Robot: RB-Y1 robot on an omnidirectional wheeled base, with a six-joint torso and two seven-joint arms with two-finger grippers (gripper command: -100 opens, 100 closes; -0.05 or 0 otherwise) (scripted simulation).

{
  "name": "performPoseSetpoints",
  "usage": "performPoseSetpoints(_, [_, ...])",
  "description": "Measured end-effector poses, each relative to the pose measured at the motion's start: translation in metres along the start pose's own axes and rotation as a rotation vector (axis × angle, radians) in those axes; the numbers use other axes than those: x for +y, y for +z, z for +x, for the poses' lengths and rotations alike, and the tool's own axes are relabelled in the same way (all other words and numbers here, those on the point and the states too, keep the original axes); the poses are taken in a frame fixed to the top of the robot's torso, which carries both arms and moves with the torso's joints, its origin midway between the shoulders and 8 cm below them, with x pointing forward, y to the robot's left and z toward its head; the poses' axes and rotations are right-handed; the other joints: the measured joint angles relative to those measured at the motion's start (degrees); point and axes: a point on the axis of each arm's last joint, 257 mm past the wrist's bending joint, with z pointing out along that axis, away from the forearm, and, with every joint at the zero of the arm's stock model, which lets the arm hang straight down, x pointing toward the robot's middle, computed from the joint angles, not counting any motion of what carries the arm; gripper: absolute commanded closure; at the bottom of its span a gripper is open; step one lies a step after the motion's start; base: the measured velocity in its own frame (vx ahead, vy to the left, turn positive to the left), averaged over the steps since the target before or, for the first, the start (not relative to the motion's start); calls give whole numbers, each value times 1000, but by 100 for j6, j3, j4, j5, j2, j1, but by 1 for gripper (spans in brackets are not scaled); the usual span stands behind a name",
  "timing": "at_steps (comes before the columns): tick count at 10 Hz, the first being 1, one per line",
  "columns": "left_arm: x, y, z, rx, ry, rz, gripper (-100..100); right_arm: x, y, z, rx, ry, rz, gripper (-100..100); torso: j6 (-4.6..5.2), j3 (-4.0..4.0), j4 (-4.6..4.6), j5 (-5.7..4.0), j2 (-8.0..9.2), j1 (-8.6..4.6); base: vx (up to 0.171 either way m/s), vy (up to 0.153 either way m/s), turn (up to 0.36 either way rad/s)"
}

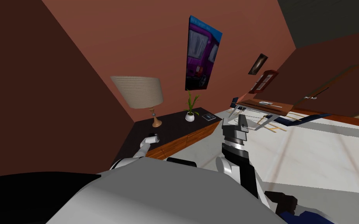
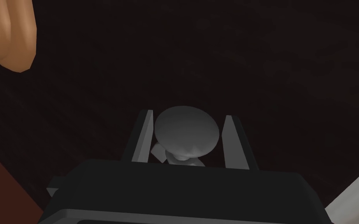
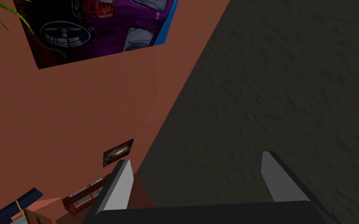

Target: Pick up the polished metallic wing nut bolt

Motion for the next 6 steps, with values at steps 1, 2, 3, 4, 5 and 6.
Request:
performPoseSetpoints(1, [0, 0, 0, 0, 0, 1, 100, 0, 0, 0, 0, 0, 0, 0, 0, -2, -2, 1, -1, 1, 0, 0, 0])
performPoseSetpoints(2, [0, 0, 0, 0, 0, 1, 100, 0, 0, 0, 0, 0, 0, 0, 0, -2, -1, 1, -2, 1, 0, 0, 0])
performPoseSetpoints(3, [0, 0, 0, 0, 0, 0, 0, 0, 0, 0, 0, 0, 0, 0, 0, -1, -1, 0, -2, 0, 0, 0, 0])
performPoseSetpoints(4, [0, 0, 0, 0, 0, 0, 100, 0, 0, 0, 0, 0, 0, 0, 0, -1, -1, 0, -2, 0, 17, 10, 145])
performPoseSetpoints(5, [2, -1, 4, 5, 8, -1, 100, 0, 0, 0, 0, 0, 0, 0, -7, -3, -2, 0, -4, 4, 30, 12, 164])
performPoseSetpoints(6, [5, -3, 7, 8, 18, -5, 100, 0, 0, 0, 0, 0, 0, 0, -6, -5, -2, 1, -8, 5, 21, 4, 35])
